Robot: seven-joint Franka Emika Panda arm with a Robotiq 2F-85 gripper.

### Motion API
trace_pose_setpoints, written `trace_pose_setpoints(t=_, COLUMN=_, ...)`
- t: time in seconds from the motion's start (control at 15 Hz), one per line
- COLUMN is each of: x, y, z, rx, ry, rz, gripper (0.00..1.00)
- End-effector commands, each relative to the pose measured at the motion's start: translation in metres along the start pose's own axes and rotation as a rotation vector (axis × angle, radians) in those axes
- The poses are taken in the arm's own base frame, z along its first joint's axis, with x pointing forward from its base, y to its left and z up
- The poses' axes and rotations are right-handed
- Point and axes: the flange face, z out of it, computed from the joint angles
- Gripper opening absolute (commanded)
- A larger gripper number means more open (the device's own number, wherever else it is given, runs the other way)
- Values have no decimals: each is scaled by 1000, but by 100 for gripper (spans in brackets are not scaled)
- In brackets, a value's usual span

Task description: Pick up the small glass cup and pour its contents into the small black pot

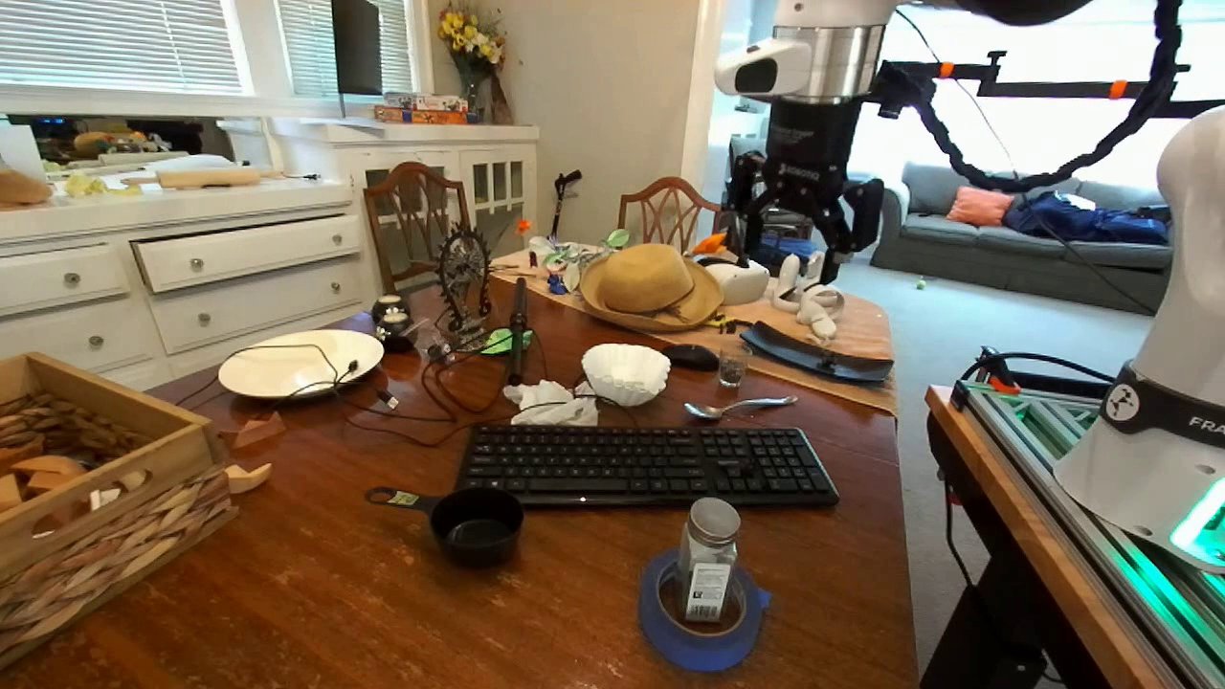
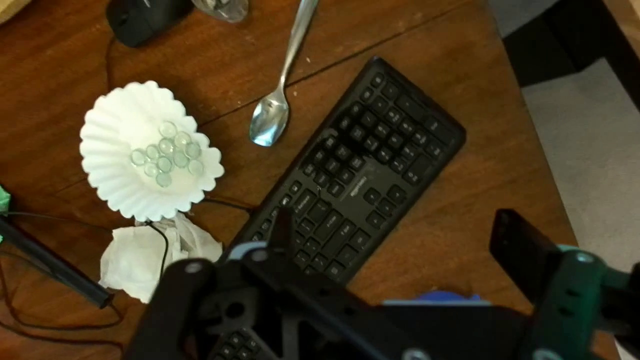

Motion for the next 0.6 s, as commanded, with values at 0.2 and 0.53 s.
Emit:
trace_pose_setpoints(t=0.2, x=0, y=6, z=11, rx=-22, ry=-37, rz=-30, gripper=100)
trace_pose_setpoints(t=0.53, x=0, y=20, z=23, rx=-106, ry=-38, rz=-220, gripper=100)
